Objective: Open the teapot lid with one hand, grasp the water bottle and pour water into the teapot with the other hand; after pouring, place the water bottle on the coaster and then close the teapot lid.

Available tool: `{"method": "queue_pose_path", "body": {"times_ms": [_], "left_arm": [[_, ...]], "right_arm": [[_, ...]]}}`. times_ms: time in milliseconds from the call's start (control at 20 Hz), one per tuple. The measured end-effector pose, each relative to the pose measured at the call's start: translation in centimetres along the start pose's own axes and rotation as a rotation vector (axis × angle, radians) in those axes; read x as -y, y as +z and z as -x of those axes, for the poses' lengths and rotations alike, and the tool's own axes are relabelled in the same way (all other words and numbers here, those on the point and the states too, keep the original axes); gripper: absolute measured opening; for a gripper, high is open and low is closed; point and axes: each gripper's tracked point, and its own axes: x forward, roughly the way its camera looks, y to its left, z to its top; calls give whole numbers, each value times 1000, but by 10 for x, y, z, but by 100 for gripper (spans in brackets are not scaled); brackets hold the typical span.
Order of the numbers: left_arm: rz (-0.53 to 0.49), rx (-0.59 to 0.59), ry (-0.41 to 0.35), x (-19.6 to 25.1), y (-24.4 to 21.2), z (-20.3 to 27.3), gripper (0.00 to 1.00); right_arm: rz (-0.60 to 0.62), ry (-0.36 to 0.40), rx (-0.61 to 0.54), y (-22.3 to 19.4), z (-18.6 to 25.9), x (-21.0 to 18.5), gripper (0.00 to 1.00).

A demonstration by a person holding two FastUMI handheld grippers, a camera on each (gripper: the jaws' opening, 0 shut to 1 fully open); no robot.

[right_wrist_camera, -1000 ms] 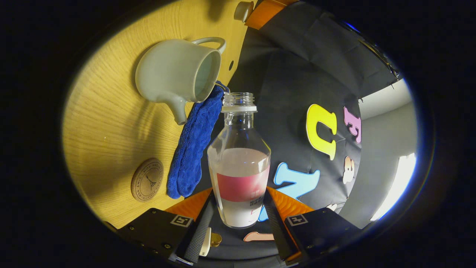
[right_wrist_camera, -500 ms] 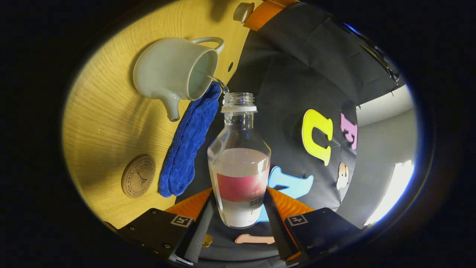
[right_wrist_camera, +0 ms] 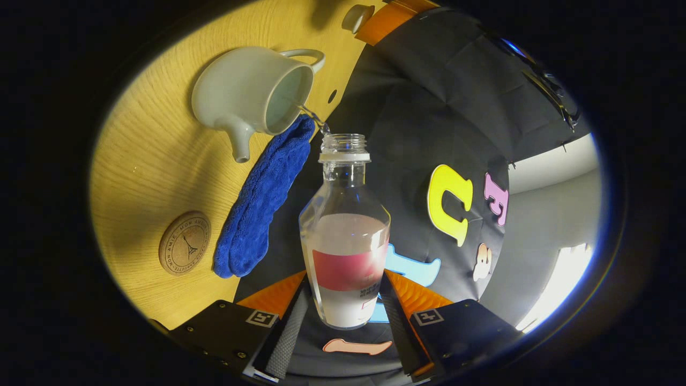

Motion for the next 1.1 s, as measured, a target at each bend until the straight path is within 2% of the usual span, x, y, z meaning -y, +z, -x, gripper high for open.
{"method": "queue_pose_path", "body": {"times_ms": [1100], "left_arm": [[-8,9,-4,0,1,0,13]], "right_arm": [[139,-75,74,7,-4,21,76]]}}
